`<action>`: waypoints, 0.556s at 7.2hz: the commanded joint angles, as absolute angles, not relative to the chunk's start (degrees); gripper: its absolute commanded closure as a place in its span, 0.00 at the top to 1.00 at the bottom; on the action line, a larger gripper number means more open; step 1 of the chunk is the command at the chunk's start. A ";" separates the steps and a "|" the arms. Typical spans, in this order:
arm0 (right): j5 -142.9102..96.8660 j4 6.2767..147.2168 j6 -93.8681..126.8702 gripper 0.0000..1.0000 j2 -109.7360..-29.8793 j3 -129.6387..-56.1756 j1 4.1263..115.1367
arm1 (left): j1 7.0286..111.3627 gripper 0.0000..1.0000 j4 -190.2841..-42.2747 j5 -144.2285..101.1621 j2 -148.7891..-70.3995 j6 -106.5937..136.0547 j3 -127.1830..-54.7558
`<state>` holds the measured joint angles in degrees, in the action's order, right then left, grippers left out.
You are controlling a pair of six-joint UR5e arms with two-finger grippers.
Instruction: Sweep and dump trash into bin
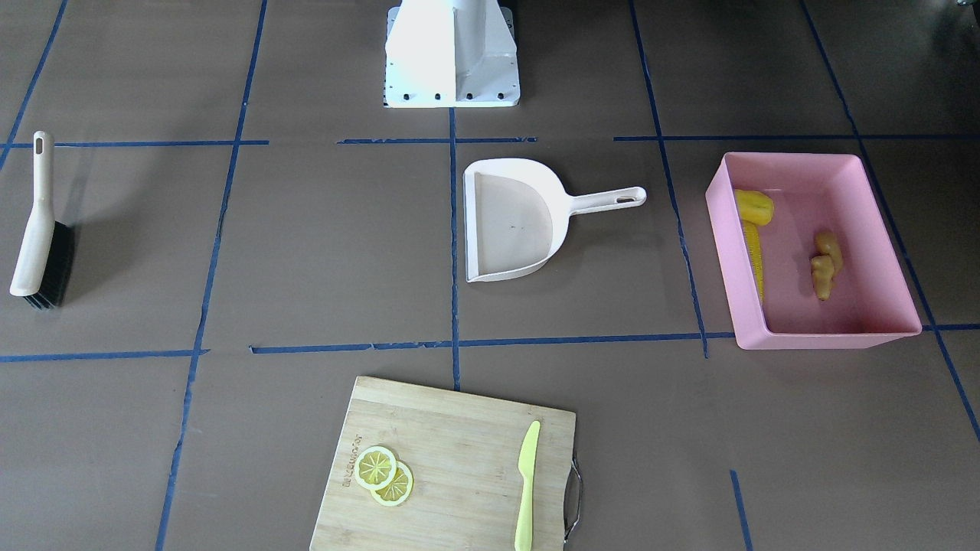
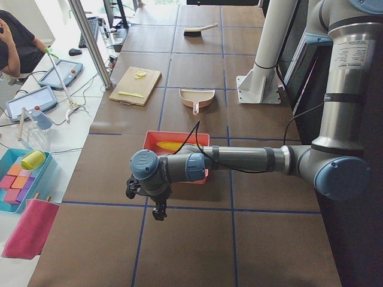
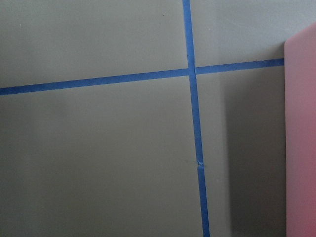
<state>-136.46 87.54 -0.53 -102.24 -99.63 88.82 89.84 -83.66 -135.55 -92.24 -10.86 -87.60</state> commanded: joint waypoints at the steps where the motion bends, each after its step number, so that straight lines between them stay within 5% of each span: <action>1: -136.67 87.54 -0.53 1.00 -102.39 -99.84 88.86 | 89.82 1.00 -83.85 -135.62 -92.11 -10.90 -87.63; 4: -136.85 87.63 -0.44 1.00 -102.48 -99.84 88.77 | 89.91 1.00 -83.85 -135.62 -91.93 -10.90 -87.80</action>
